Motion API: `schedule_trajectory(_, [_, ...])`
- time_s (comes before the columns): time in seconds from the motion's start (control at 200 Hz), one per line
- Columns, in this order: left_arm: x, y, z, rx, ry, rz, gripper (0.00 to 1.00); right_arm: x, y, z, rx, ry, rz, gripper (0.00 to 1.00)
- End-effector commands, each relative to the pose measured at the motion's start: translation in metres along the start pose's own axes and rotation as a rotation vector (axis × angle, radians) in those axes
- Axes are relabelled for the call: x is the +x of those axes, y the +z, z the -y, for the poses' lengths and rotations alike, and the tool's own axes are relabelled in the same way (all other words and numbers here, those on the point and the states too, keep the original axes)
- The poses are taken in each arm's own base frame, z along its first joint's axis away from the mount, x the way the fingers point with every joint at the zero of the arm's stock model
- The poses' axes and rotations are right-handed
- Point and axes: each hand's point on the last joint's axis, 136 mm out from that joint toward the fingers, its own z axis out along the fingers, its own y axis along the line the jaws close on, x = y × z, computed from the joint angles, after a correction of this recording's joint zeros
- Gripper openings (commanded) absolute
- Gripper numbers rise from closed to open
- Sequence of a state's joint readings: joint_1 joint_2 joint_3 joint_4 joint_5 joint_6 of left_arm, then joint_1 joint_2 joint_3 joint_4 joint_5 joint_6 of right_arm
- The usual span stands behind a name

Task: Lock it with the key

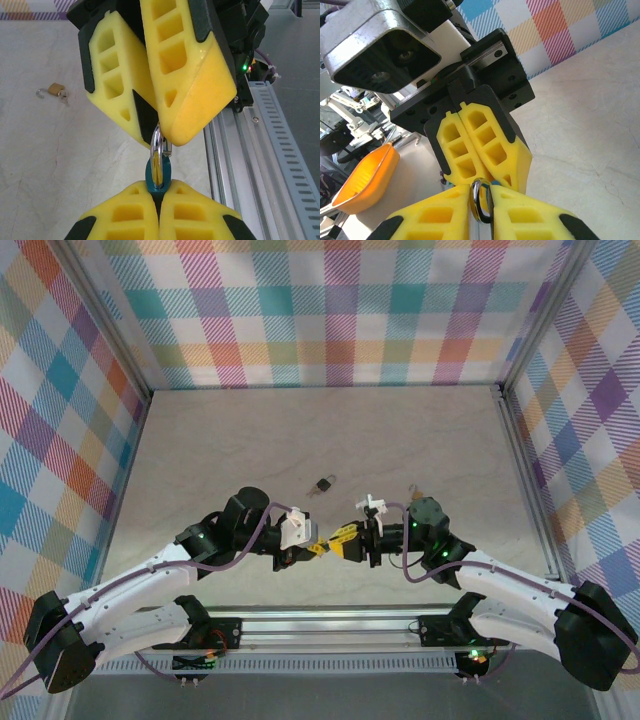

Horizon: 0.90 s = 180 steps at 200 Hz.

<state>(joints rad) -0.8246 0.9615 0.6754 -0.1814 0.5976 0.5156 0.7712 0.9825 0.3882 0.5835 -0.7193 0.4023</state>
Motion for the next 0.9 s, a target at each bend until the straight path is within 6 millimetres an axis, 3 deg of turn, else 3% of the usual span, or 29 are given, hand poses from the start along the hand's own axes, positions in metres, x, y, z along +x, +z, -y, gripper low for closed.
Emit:
schedule_trajectory(0.0, [-0.012, -0.003, 0.008, 0.019, 0.034, 0.048, 0.00, -0.008, 0.001, -0.003, -0.007, -0.037, 0.017, 0.14])
schedule_trajectory(0.225, [-0.019, -0.007, 0.013, 0.043, 0.019, 0.084, 0.00, -0.008, -0.001, 0.001, 0.021, -0.052, 0.040, 0.10])
schedule_trajectory(0.55, [-0.023, -0.009, 0.047, 0.260, -0.071, 0.096, 0.00, -0.012, -0.006, 0.002, 0.051, -0.103, 0.071, 0.06])
schedule_trajectory(0.895, [-0.034, -0.016, 0.044, 0.221, -0.054, 0.156, 0.00, -0.012, -0.003, -0.006, 0.007, -0.116, 0.073, 0.00])
